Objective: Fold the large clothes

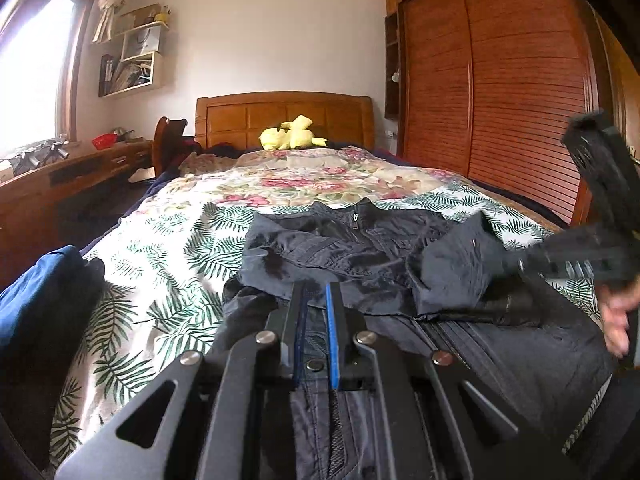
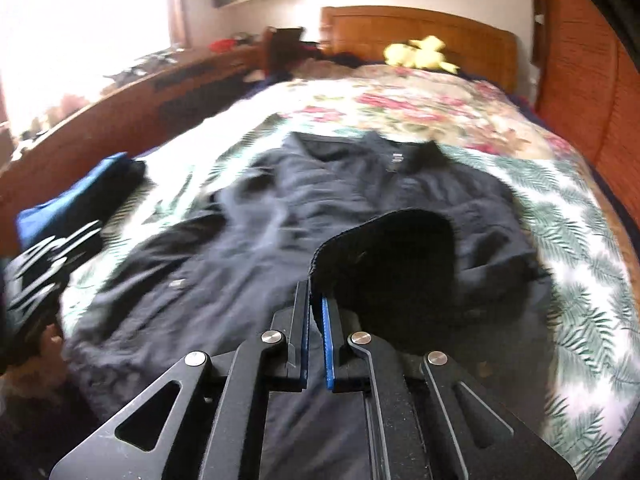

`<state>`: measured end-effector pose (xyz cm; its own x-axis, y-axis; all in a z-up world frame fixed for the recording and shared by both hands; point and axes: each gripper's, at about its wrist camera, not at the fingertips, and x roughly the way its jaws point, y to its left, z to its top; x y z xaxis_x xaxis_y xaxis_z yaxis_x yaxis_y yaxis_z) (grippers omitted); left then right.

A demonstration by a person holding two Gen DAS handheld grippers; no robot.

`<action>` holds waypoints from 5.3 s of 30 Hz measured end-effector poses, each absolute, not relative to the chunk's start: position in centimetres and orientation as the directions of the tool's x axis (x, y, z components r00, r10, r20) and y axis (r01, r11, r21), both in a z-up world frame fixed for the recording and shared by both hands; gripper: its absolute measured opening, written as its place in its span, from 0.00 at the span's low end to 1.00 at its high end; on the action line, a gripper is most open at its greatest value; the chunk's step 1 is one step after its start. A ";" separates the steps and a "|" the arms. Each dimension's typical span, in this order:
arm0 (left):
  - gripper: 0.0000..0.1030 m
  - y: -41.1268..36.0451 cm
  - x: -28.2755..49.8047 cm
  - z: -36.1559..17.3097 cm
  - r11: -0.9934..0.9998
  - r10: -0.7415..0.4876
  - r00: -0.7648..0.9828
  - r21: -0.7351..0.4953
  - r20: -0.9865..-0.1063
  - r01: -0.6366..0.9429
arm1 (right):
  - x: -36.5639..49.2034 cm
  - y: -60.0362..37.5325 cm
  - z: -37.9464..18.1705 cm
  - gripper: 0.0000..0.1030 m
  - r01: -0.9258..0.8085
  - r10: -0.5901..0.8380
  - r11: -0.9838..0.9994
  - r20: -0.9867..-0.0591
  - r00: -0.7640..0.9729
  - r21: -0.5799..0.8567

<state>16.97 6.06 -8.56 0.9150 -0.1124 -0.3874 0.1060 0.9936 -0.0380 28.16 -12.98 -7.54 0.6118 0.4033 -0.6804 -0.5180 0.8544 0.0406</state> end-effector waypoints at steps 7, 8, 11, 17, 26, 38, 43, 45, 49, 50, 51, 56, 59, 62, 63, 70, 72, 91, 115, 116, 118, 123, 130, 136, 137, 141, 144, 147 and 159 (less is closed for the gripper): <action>0.06 6.1 17.2 -9.1 0.995 -0.104 0.910 -0.035 -0.401 0.098 | 24.9 -9.9 -11.1 0.04 -0.566 0.424 0.820 -0.761 0.491 0.092; 0.06 6.0 17.2 -9.1 0.994 -0.105 0.909 -0.032 -0.402 0.100 | 24.7 -9.9 -11.3 0.05 -0.570 0.421 0.817 -0.765 0.488 0.087; 0.06 5.6 17.2 -9.2 0.994 -0.111 0.908 -0.027 -0.404 0.109 | 23.8 -10.4 -11.4 0.12 -0.566 0.402 0.822 -0.774 0.489 0.070; 0.06 4.4 17.3 -9.5 0.990 -0.139 0.901 -0.025 -0.412 0.142 | 23.1 -13.4 -9.4 0.38 -0.532 0.380 0.846 -0.721 0.579 0.019; 0.06 2.5 17.0 -9.9 0.984 -0.165 0.887 -0.007 -0.431 0.180 | 27.0 -18.3 -11.2 0.46 -0.415 0.300 0.910 -0.731 0.613 0.026; 0.06 3.3 16.9 -9.8 0.980 -0.197 0.881 -0.056 -0.430 0.192 | 30.3 -19.0 -15.2 0.35 -0.400 0.337 0.908 -0.792 0.509 0.129; 0.06 4.0 16.7 -9.6 0.982 -0.185 0.886 -0.057 -0.425 0.178 | 28.9 -17.7 -14.3 0.18 -0.454 0.383 0.879 -0.778 0.498 0.143; 0.06 4.3 16.6 -9.6 0.983 -0.180 0.887 -0.058 -0.426 0.172 | 28.0 -17.0 -13.6 0.17 -0.474 0.411 0.867 -0.764 0.497 0.158; 0.06 4.9 16.6 -9.6 0.985 -0.170 0.887 -0.060 -0.429 0.160 | 26.1 -15.0 -12.3 0.17 -0.514 0.478 0.832 -0.740 0.473 0.208; 0.06 5.0 16.6 -9.6 0.985 -0.169 0.887 -0.062 -0.430 0.158 | 25.6 -14.4 -12.1 0.17 -0.525 0.491 0.823 -0.738 0.464 0.218; 0.06 5.0 16.7 -9.7 0.986 -0.169 0.886 -0.065 -0.431 0.157 | 25.2 -13.8 -12.0 0.17 -0.531 0.497 0.818 -0.738 0.456 0.223; 0.07 5.1 16.8 -9.6 0.979 -0.202 0.880 -0.096 -0.430 0.178 | 24.1 -12.4 -12.1 0.17 -0.528 0.489 0.820 -0.752 0.442 0.222; 0.10 4.6 16.9 -9.7 0.974 -0.225 0.874 -0.094 -0.431 0.204 | 23.8 -12.5 -12.3 0.21 -0.525 0.448 0.834 -0.765 0.463 0.170; 0.12 4.0 17.0 -9.9 0.967 -0.252 0.861 -0.095 -0.442 0.234 | 23.2 -13.3 -12.5 0.31 -0.530 0.435 0.835 -0.768 0.471 0.148; 0.12 3.7 17.1 -10.0 0.965 -0.261 0.854 -0.096 -0.449 0.245 | 23.1 -13.4 -12.6 0.34 -0.527 0.425 0.839 -0.768 0.479 0.135; 0.15 1.6 18.3 -12.1 0.938 -0.337 0.767 -0.126 -0.546 0.322 | 21.8 -16.8 -12.7 0.47 -0.468 0.364 0.880 -0.744 0.559 0.079; 0.15 1.0 18.8 -12.8 0.935 -0.342 0.740 -0.130 -0.580 0.331 | 21.5 -17.8 -12.8 0.49 -0.449 0.350 0.891 -0.737 0.579 0.071; 0.25 -0.5 20.1 -17.1 0.963 -0.237 0.659 -0.082 -0.714 0.257 | 24.0 -21.5 -15.2 0.50 -0.409 0.376 0.905 -0.668 0.642 0.115; 0.11 -2.1 18.8 -17.1 0.981 -0.163 0.648 -0.052 -0.744 0.188 | 22.0 -22.4 -15.9 0.51 -0.476 0.403 0.878 -0.628 0.666 0.058; 0.07 -2.1 18.8 -16.8 0.981 -0.155 0.651 -0.038 -0.743 0.189 | 21.9 -22.5 -15.9 0.51 -0.475 0.405 0.878 -0.624 0.668 0.061; 0.05 -1.7 18.8 -15.7 0.984 -0.128 0.675 -0.007 -0.726 0.179 | 22.0 -22.8 -15.8 0.51 -0.470 0.408 0.880 -0.621 0.670 0.070; 0.04 0.1 19.8 -12.1 0.991 -0.062 0.734 0.047 -0.676 0.128 | 21.6 -23.4 -15.9 0.51 -0.468 0.405 0.881 -0.622 0.670 0.069; 0.05 1.5 21.4 -9.3 0.994 -0.065 0.745 0.026 -0.664 0.110 | 20.8 -23.9 -16.5 0.51 -0.481 0.395 0.876 -0.633 0.666 0.041; 0.10 2.1 20.8 -9.4 0.990 -0.128 0.714 -0.048 -0.688 0.131 | 20.4 -24.6 -16.7 0.51 -0.479 0.389 0.877 -0.635 0.668 0.033; 0.11 2.3 20.4 -9.5 0.989 -0.135 0.712 -0.054 -0.690 0.135 | 20.5 -24.7 -16.7 0.51 -0.479 0.390 0.877 -0.634 0.668 0.035; 0.12 3.0 18.4 -10.1 0.991 -0.105 0.712 -0.018 -0.694 0.129 | 20.3 -24.3 -16.5 0.51 -0.489 0.396 0.872 -0.629 0.669 0.027; 0.13 4.2 16.5 -10.8 0.993 -0.093 0.704 -0.013 -0.704 0.118 | 20.2 -23.7 -16.4 0.52 -0.502 0.404 0.864 -0.628 0.665 0.024; 0.13 5.5 14.8 -11.4 0.996 -0.072 0.703 -0.008 -0.707 0.093 | 20.1 -22.9 -16.6 0.52 -0.513 0.400 0.858 -0.631 0.665 0.003; 0.15 10.6 11.0 -14.6 1.000 0.021 0.654 0.027 -0.756 0.000 | 20.5 -20.1 -17.7 0.52 -0.534 0.381 0.844 -0.653 0.654 -0.042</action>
<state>11.01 10.56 -14.63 0.6542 0.0205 -0.7561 -0.0001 0.9996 0.0270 20.47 -20.12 -17.74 0.6544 0.3810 -0.6532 -0.5340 0.8444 -0.0425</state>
